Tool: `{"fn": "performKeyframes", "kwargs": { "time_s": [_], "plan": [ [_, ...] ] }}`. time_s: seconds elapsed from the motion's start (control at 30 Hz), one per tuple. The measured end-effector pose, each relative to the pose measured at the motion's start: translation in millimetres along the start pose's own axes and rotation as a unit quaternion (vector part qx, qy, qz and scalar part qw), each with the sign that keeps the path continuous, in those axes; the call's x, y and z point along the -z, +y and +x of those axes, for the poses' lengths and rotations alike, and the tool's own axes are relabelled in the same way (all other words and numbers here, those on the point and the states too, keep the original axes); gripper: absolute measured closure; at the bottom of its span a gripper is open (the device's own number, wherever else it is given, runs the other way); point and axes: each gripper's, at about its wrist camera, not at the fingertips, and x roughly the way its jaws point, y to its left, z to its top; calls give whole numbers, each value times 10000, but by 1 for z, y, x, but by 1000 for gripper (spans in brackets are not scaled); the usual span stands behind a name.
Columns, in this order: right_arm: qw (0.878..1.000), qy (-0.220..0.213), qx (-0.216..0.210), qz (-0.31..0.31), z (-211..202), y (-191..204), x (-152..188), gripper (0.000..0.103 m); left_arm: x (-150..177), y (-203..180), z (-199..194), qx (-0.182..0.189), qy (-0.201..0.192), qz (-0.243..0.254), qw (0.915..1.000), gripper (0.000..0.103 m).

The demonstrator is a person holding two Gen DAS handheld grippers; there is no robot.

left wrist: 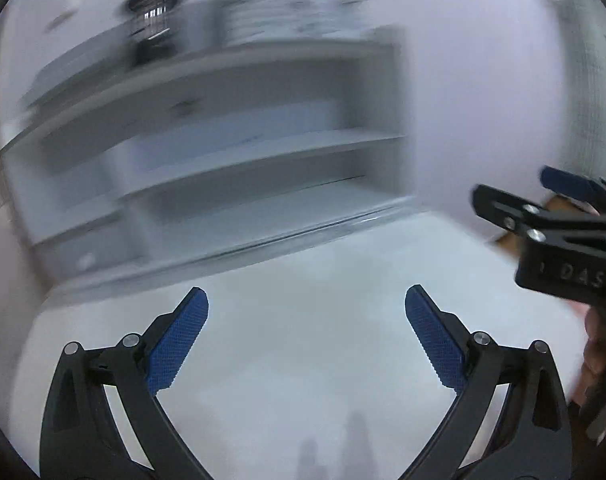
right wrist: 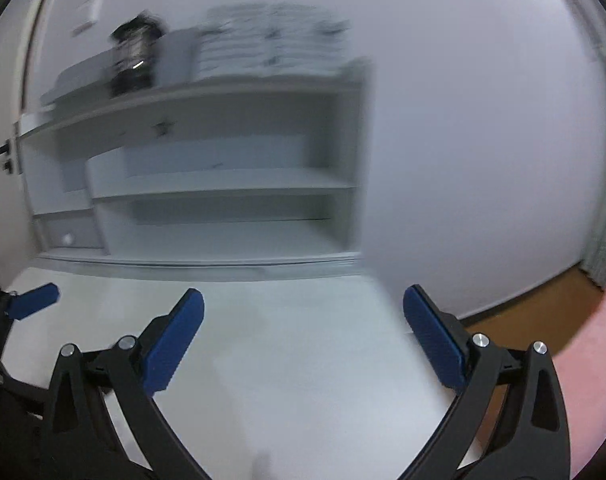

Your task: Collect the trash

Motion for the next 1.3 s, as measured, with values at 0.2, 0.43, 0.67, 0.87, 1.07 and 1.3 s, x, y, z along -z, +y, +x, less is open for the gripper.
{"fn": "performKeyframes", "kwargs": {
  "time_s": [0.2,0.43,0.67,0.87,1.07,1.3],
  "plan": [
    [9982,431,-407,-48,57,85,19,6,21,79,25,-672,322,-574,9956,7],
    [9943,922,-529,-82,89,109,25,6,27,115,53,-859,538,-805,9916,7],
    [9933,1124,-136,-250,95,119,32,6,34,124,58,-792,752,-1027,9887,7],
    [9864,1641,-19,37,103,111,42,6,35,129,65,-835,964,-1120,9855,7],
    [9886,1479,-114,257,98,105,42,6,34,128,64,-861,902,-1092,9862,7],
    [9900,1385,20,282,98,105,39,6,33,126,64,-889,864,-1036,9869,7]
  ]
}}
